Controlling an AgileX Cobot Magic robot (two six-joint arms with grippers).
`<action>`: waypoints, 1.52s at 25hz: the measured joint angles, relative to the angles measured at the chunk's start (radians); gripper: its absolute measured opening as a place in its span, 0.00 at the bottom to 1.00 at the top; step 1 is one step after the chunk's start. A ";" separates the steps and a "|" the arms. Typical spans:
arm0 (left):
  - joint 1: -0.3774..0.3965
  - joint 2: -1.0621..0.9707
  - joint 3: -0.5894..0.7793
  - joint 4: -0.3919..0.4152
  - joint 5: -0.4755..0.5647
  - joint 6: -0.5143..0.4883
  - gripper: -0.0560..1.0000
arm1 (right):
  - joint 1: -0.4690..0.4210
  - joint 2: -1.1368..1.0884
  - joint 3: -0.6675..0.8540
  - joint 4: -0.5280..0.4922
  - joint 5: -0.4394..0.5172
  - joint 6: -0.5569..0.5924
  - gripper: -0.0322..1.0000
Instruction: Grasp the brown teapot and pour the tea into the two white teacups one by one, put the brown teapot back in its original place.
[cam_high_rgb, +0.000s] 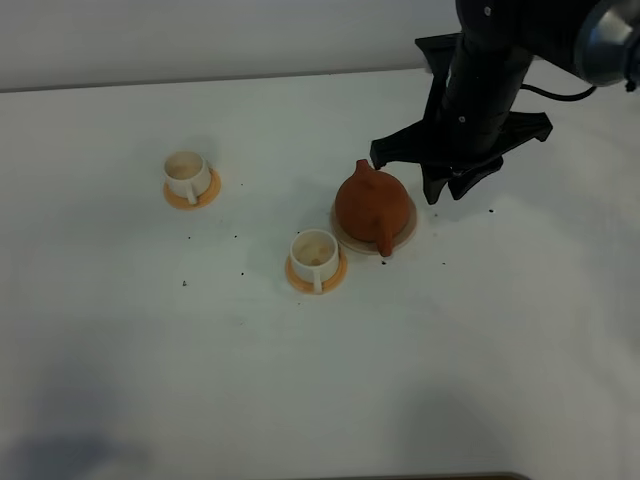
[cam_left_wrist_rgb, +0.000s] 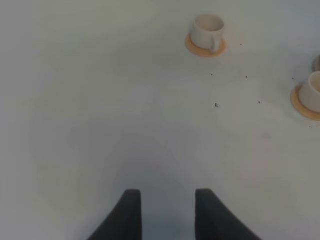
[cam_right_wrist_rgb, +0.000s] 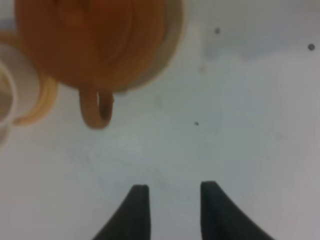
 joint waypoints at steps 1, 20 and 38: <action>0.000 0.000 0.000 0.000 0.000 0.000 0.30 | 0.000 0.021 -0.025 0.011 0.003 0.004 0.26; 0.000 0.000 0.000 0.002 0.000 0.000 0.30 | 0.053 0.194 -0.159 0.062 0.011 0.065 0.26; 0.000 0.000 0.000 0.002 0.000 0.000 0.30 | 0.085 0.221 -0.189 0.030 0.011 0.039 0.39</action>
